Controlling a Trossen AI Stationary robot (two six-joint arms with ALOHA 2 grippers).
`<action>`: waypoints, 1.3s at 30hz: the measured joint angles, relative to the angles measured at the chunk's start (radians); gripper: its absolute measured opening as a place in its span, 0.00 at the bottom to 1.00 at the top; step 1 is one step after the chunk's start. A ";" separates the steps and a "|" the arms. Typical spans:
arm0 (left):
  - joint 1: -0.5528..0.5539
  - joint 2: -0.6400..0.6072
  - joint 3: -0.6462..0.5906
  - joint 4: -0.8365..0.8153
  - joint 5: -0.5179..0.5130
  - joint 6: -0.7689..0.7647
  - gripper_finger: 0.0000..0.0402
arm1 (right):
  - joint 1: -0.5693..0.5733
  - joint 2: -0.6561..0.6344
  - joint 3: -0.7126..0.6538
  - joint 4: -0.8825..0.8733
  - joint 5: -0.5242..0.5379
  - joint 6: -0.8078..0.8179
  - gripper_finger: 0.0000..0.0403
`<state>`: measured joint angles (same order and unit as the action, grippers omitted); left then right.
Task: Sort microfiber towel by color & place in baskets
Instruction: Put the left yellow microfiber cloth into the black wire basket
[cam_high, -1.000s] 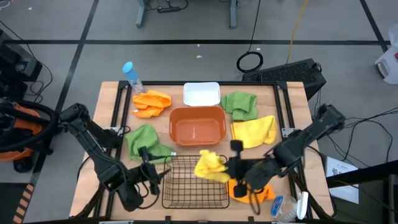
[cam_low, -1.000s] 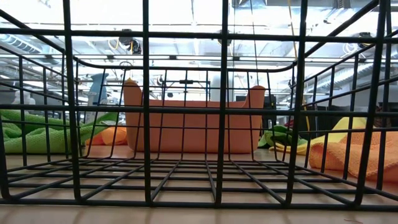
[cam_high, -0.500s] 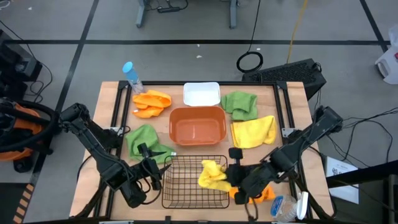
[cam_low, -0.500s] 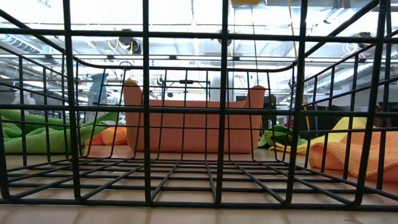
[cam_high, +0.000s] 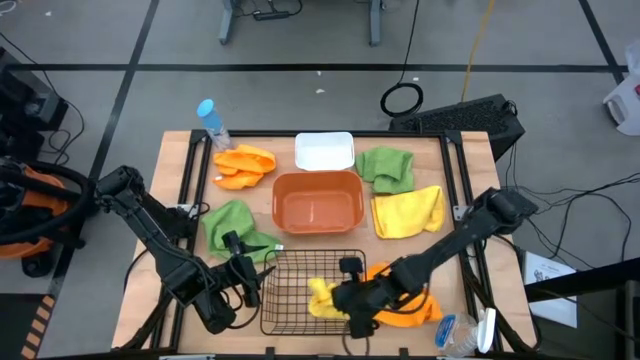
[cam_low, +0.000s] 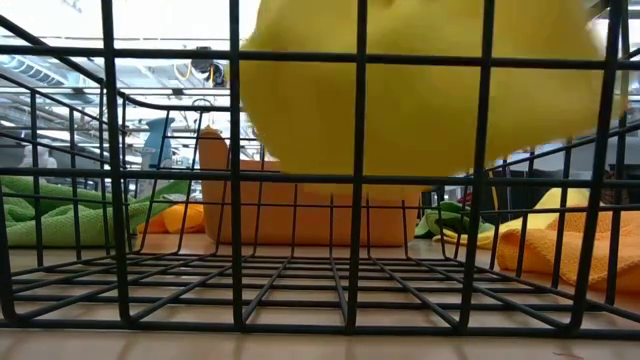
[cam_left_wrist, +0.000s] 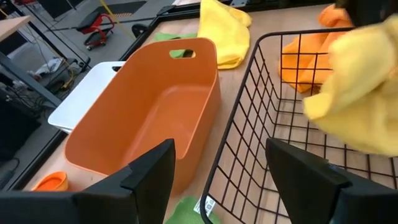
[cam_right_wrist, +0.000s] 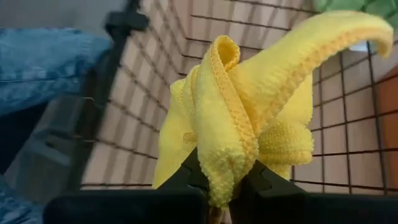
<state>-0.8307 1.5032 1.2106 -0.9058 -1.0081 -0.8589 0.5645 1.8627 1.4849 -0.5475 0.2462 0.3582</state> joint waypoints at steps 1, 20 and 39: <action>0.000 0.000 0.000 0.000 0.005 0.000 0.64 | -0.008 0.007 0.000 0.000 -0.013 0.000 0.05; -0.001 0.000 0.000 0.039 0.036 0.000 0.64 | -0.048 0.084 -0.026 0.067 -0.134 0.049 0.13; -0.001 0.000 -0.034 0.088 0.064 0.002 0.64 | -0.047 0.061 -0.030 -0.088 -0.060 0.061 0.48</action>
<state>-0.8318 1.5028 1.1761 -0.8177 -0.9443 -0.8574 0.5171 1.9234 1.4548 -0.6352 0.1860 0.4193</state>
